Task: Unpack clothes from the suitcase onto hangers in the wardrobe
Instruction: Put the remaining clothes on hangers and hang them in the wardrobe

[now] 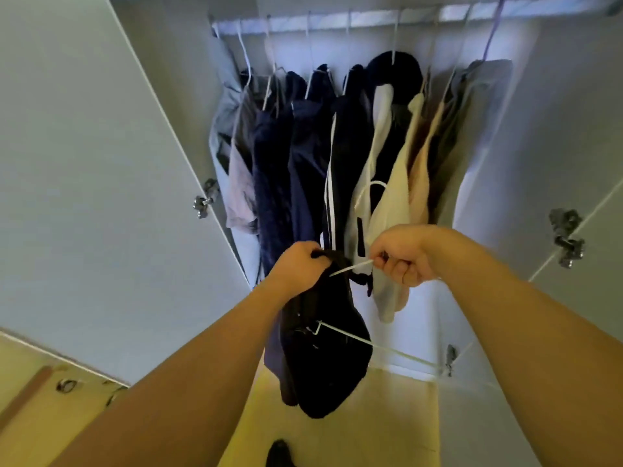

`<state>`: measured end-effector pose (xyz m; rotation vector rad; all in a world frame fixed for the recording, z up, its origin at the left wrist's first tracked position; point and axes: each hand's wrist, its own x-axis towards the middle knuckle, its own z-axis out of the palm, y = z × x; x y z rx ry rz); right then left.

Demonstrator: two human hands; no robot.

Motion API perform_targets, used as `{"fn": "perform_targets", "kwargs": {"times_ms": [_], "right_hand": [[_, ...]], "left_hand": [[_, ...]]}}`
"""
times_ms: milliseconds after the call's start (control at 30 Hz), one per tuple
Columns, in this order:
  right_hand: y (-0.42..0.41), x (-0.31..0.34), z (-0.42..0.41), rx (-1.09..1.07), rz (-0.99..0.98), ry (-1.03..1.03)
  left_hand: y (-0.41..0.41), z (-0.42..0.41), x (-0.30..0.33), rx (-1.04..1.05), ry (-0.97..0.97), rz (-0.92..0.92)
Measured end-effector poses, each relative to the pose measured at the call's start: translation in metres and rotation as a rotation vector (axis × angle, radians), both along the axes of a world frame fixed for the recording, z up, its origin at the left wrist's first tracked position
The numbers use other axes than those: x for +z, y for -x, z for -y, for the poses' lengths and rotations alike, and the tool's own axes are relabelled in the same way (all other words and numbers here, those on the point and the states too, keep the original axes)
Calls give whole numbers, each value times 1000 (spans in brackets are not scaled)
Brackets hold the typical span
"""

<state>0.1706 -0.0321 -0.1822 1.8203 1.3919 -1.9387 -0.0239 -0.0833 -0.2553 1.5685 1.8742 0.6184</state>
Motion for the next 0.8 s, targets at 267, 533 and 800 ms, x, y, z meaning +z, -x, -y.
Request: {"fn": "perform_targets", "kwargs": {"times_ms": [267, 533, 800], "right_hand": [[2, 88, 14, -149, -236, -340], [56, 120, 31, -194, -479, -554], [68, 142, 30, -197, -665, -619]], "left_hand": [[41, -4, 97, 6, -396, -598], [48, -10, 195, -23, -502, -35], [52, 13, 227, 22, -664, 295]]}}
